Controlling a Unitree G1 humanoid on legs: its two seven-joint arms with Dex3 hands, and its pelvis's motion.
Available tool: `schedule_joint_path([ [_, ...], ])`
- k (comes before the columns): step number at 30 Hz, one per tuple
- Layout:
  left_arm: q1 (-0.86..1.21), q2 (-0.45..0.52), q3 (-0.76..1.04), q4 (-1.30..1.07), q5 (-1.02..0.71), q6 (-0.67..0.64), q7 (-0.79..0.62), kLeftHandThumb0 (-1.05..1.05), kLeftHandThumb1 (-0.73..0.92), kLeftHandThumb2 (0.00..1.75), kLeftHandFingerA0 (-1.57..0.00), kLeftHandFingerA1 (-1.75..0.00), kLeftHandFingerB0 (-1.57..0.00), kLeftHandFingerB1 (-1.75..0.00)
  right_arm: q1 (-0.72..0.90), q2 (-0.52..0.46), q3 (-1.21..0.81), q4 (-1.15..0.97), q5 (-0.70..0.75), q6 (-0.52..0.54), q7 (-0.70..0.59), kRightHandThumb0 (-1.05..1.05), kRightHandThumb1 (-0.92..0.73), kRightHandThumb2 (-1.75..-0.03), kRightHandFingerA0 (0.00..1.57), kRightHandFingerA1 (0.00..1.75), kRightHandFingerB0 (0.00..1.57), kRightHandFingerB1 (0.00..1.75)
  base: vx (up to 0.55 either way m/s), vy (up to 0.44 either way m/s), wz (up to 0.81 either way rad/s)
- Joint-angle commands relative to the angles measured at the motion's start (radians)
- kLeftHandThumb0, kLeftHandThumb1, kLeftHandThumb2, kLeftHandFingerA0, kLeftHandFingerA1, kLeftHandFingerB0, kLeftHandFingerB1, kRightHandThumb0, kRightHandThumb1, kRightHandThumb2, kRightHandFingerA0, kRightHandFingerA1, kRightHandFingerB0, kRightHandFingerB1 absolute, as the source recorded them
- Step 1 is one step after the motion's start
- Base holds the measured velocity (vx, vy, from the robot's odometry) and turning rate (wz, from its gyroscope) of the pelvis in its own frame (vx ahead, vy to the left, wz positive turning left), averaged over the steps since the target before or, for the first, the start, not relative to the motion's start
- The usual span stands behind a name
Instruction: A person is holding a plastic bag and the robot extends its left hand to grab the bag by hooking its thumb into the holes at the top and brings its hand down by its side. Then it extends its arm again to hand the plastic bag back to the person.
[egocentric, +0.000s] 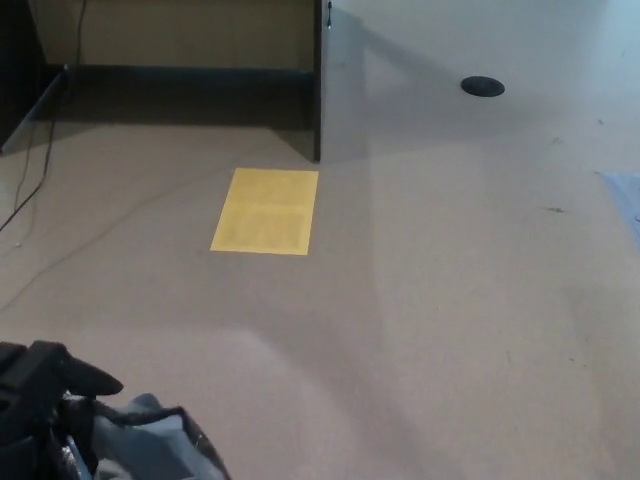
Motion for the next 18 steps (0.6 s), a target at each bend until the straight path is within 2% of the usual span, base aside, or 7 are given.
schedule_joint_path([
  [1, -0.621, -0.277, -0.251, -0.187, 0.116, 0.299, -0.199, -0.09, 0.59, 0.87, -0.98, -1.66, -0.76, -1.27, -0.048, -0.010, -0.007, -0.024, 0.010, 0.022, 0.021, -0.43, -0.74, -0.62, 0.66, 0.57, 0.48, 0.38, -0.04, -0.005, 0.17],
  [5, -0.716, -0.300, -0.270, -0.122, 0.137, 0.325, -0.197, -0.06, 0.53, 1.04, -1.00, -1.67, -0.79, -1.30, -0.059, -0.019, 0.001, -0.024, -0.001, 0.024, 0.011, -0.45, -0.74, -0.62, 0.66, 0.57, 0.48, 0.37, -0.01, -0.001, 0.02],
  [6, -0.752, -0.305, -0.277, -0.097, 0.153, 0.339, -0.196, -0.10, 0.53, 1.09, -1.29, -1.39, -0.87, -1.13, -0.060, -0.022, -0.001, -0.027, 0.001, 0.026, 0.017, -0.45, -0.74, -0.63, 0.66, 0.61, 0.48, 0.37, 0.00, 0.000, 0.00],
  [11, -0.821, -0.305, -0.295, -0.049, 0.153, 0.363, -0.207, -0.07, 0.55, 1.02, -0.99, -1.73, -0.78, -1.37, -0.074, -0.024, 0.002, -0.026, 0.002, 0.033, 0.033, -0.45, -0.75, -0.63, 0.65, 0.58, 0.47, 0.37, 0.00, 0.000, 0.00],
  [12, -0.851, -0.308, -0.306, -0.022, 0.169, 0.371, -0.197, -0.16, 0.66, 0.80, -0.99, -1.71, -0.80, -1.23, -0.076, -0.021, 0.001, -0.033, 0.004, 0.043, 0.034, -0.50, -0.62, -0.90, 0.60, 0.63, 0.42, 0.51, 0.00, 0.000, 0.00],
  [17, -0.929, -0.319, -0.349, 0.046, 0.168, 0.386, -0.196, -0.18, 0.65, 0.76, -1.01, -1.67, -0.78, -1.25, -0.085, -0.020, 0.003, -0.028, 0.004, 0.039, 0.037, -0.46, -0.75, -0.63, 0.63, 0.47, 0.45, 0.37, 0.00, 0.000, 0.00],
  [18, -0.951, -0.321, -0.359, 0.066, 0.159, 0.382, -0.202, -0.16, 0.65, 0.83, -1.01, -1.67, -0.76, -1.28, -0.087, -0.020, 0.003, -0.030, 0.004, 0.042, 0.037, -0.51, -0.63, -0.90, 0.59, 0.63, 0.41, 0.50, 0.00, 0.000, 0.00],
])
